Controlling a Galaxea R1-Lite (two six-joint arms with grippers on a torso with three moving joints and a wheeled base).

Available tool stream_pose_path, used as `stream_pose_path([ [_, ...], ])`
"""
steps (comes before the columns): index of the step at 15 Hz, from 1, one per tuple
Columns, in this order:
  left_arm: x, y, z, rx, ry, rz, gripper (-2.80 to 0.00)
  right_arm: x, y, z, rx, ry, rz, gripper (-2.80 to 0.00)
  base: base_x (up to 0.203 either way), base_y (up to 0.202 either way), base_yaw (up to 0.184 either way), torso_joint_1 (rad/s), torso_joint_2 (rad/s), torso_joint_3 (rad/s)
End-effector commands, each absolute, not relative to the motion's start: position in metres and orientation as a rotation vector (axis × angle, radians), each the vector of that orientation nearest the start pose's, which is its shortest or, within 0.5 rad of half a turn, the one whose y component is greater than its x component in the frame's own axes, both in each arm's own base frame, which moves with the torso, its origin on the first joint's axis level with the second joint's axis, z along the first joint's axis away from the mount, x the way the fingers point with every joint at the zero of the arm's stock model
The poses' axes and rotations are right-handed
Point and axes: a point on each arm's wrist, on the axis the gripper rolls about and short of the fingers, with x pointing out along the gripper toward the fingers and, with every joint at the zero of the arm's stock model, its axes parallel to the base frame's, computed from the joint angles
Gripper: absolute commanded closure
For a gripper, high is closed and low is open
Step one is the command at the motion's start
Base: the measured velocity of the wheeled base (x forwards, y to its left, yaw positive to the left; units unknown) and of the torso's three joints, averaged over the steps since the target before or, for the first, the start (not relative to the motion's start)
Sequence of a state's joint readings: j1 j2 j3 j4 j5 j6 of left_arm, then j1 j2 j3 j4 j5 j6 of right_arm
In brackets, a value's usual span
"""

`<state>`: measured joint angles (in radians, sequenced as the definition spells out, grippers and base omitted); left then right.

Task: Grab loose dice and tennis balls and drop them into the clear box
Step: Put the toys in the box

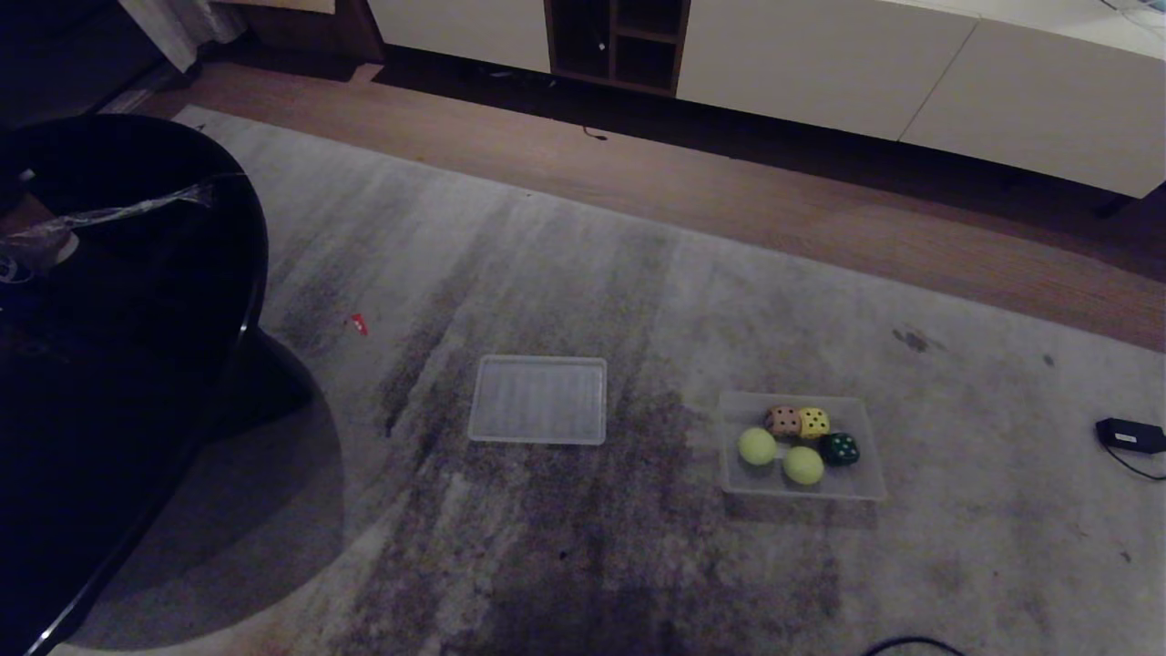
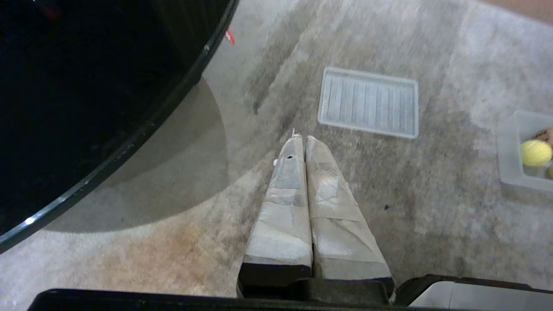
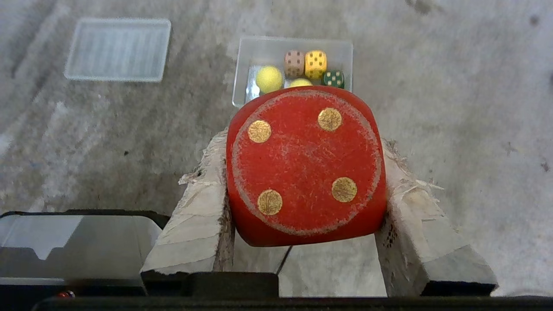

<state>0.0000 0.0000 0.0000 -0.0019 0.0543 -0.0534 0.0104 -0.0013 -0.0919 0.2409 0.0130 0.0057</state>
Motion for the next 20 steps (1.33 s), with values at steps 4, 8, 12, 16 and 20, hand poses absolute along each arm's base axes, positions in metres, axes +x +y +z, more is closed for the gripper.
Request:
stream_pose_path([
  [4, -0.0226, 0.0012, 0.0752, -0.054, 0.0, 0.054, 0.0, -0.0316, 0.0, 0.0759, 0.006, 0.15, 0.024, 0.0, 0.0, 0.0, 0.0, 0.002, 0.0, -0.194],
  [8, -0.0226, 0.0012, 0.0754, -0.054, -0.001, 0.055, 0.0, -0.0316, 0.0, 0.0759, 0.006, 0.15, 0.024, 0.0, 0.0, 0.0, 0.0, 0.003, 0.01, -0.196],
  [12, -0.0226, 0.0012, 0.0753, -0.055, 0.0, 0.055, 0.0, -0.0316, 0.0, 0.0759, 0.006, 0.15, 0.024, 0.0, 0.0, 0.0, 0.0, 0.003, 0.0, -0.198],
  [16, -0.0226, 0.0012, 0.0754, -0.055, -0.002, 0.055, 0.0, -0.0316, 0.0, 0.0759, 0.006, 0.15, 0.024, 0.0, 0.0, 0.0, 0.0, 0.003, 0.0, -0.196],
  [20, -0.0226, 0.0012, 0.0754, -0.055, -0.002, 0.055, 0.0, -0.0316, 0.0, 0.0759, 0.006, 0.15, 0.024, 0.0, 0.0, 0.0, 0.0, 0.0, 0.0, -0.2],
])
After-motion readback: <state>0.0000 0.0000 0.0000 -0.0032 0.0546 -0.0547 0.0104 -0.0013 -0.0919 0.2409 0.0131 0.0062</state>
